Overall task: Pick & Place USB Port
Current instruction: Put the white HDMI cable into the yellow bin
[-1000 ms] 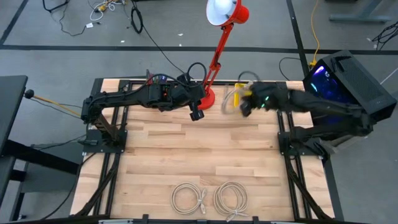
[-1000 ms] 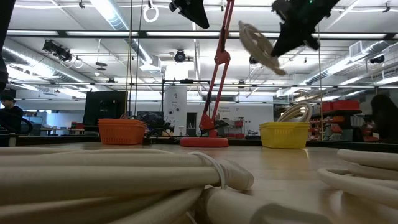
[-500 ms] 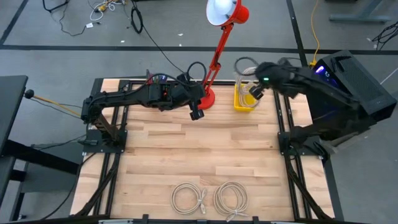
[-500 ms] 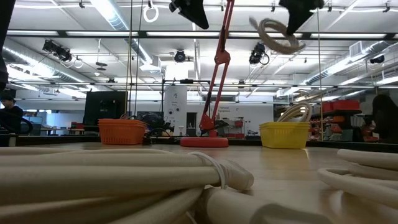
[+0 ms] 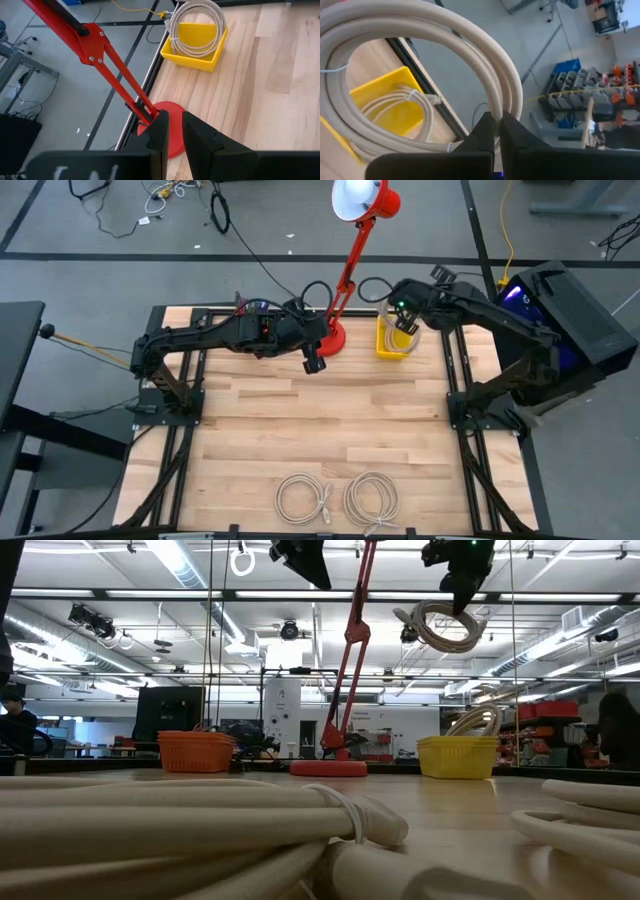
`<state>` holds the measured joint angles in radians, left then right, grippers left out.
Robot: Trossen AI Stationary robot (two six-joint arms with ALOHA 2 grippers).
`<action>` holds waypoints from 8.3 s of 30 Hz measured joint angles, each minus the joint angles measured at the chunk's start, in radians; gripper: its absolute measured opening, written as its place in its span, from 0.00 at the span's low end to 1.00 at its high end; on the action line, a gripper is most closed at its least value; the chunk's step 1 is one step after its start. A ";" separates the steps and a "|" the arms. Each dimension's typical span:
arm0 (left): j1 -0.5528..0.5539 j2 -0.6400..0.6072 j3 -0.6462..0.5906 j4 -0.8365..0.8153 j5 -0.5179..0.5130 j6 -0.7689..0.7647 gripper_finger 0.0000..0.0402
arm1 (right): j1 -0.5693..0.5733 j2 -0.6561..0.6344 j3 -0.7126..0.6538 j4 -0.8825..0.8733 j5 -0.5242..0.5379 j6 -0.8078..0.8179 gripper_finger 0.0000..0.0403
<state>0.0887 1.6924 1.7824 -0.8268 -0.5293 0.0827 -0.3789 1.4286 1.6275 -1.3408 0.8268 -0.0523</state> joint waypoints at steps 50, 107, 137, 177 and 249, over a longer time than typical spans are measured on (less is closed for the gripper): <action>-0.003 0.000 0.000 0.026 0.011 -0.020 0.14 | -0.382 0.014 -0.227 -0.227 -0.423 0.130 0.00; -0.003 0.001 0.000 0.030 0.012 -0.018 0.14 | -0.428 0.031 -0.227 0.058 -0.489 0.175 0.07; 0.006 0.001 0.000 0.030 0.013 -0.007 0.14 | -0.427 0.031 -0.227 0.085 -0.423 0.140 0.32; 0.013 -0.084 0.002 -0.231 0.051 -0.011 0.14 | 0.791 -0.015 -0.768 0.671 -0.944 1.169 0.30; 0.012 -0.084 0.000 -0.153 0.105 0.000 0.14 | 0.257 -0.574 -0.571 0.014 -0.511 0.927 0.00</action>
<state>0.1005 1.6081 1.7821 -0.9794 -0.4244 0.0826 -0.1223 0.8547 1.0569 -1.3266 0.3153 0.8749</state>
